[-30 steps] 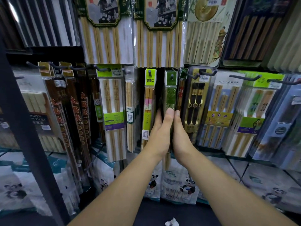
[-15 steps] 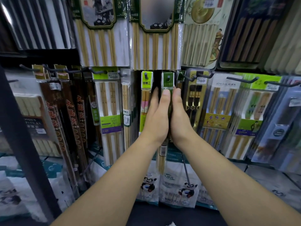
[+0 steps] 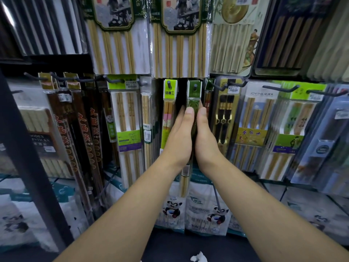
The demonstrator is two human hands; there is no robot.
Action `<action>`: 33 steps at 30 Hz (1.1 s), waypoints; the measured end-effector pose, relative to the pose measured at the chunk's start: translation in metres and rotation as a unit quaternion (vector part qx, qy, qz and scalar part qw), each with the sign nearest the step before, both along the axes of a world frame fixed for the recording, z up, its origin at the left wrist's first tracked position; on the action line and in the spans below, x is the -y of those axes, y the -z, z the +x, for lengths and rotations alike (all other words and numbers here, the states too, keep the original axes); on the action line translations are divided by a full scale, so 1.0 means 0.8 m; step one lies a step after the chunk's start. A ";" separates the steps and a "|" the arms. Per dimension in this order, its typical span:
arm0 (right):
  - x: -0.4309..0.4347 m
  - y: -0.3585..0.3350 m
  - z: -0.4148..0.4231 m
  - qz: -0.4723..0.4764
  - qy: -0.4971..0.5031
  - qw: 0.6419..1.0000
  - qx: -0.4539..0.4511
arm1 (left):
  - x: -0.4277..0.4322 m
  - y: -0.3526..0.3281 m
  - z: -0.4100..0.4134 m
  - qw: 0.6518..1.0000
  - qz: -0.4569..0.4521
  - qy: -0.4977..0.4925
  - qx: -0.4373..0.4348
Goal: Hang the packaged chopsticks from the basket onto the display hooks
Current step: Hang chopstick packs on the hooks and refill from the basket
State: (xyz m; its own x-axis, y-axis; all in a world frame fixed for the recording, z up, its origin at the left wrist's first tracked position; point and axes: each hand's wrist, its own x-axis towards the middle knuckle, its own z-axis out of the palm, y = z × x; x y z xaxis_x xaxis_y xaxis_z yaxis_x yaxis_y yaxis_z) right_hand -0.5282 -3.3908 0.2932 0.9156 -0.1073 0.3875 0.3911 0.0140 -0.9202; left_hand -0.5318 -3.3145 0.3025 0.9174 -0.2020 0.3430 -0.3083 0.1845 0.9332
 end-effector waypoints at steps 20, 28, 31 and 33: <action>0.049 0.466 -0.240 -0.498 -0.133 0.772 -0.373 | -0.176 0.385 -0.181 0.857 0.401 -0.198 -0.255; 0.025 0.624 -0.281 -0.568 -0.262 0.654 -0.426 | -0.236 0.513 -0.235 0.779 0.475 -0.207 -0.352; 0.015 0.647 -0.281 -0.613 -0.293 0.624 -0.386 | -0.237 0.531 -0.248 0.795 0.460 -0.196 -0.344; 0.007 0.661 -0.281 -0.622 -0.318 0.612 -0.372 | -0.234 0.537 -0.253 0.799 0.439 -0.205 -0.357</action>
